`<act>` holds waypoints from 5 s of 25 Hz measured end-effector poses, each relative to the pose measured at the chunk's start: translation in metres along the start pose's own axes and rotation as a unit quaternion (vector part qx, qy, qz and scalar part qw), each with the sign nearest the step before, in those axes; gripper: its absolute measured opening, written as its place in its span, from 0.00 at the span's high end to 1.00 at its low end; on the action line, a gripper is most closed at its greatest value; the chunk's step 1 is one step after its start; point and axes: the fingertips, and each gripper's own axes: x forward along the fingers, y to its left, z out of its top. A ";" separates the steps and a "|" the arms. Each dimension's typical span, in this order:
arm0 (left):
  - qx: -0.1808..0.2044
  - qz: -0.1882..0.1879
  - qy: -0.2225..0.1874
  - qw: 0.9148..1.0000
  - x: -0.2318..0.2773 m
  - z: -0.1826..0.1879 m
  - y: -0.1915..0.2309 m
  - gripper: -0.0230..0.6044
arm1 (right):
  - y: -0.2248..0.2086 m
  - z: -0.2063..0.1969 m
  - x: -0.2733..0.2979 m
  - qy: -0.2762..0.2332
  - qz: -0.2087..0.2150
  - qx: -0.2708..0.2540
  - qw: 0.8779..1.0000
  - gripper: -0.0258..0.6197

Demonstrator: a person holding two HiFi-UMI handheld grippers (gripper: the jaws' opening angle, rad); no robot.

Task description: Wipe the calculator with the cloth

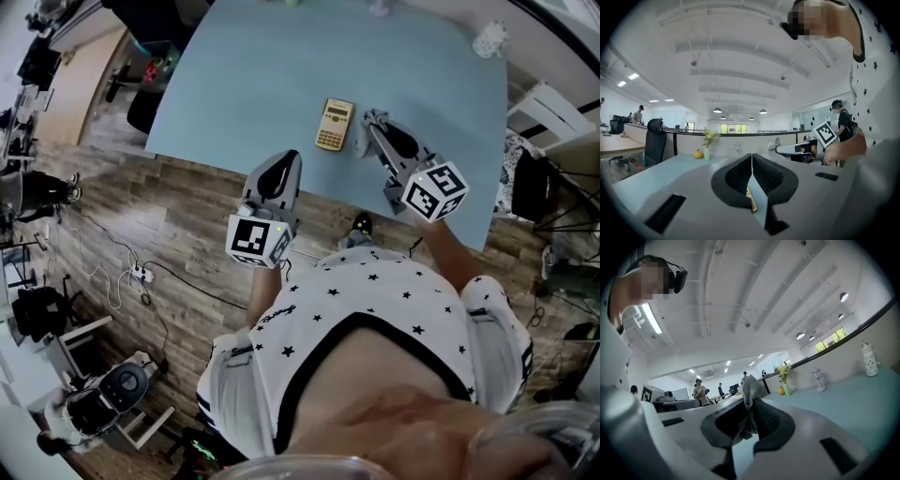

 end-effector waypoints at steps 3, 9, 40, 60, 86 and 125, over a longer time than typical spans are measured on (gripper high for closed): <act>0.000 -0.002 0.000 1.000 0.015 0.001 0.007 0.91 | -0.017 -0.005 0.008 0.011 -0.013 0.007 1.000 0.91; -0.004 -0.024 0.005 1.000 0.038 -0.002 0.021 0.91 | -0.033 -0.023 0.030 0.033 -0.040 0.016 0.999 0.91; -0.037 -0.179 0.019 0.983 0.109 -0.011 0.163 0.91 | -0.105 -0.142 0.147 0.186 -0.254 0.011 0.949 0.90; -0.037 -0.183 0.030 0.982 0.110 -0.019 0.175 0.91 | -0.121 -0.178 0.150 0.240 -0.273 0.009 0.931 0.90; -0.032 -0.178 0.024 0.983 0.113 -0.010 0.141 0.91 | -0.145 -0.172 0.094 0.238 -0.302 0.020 0.923 0.90; -0.032 -0.162 0.028 0.986 0.108 -0.010 0.134 0.91 | -0.109 -0.180 0.118 0.254 -0.242 -0.007 0.937 0.90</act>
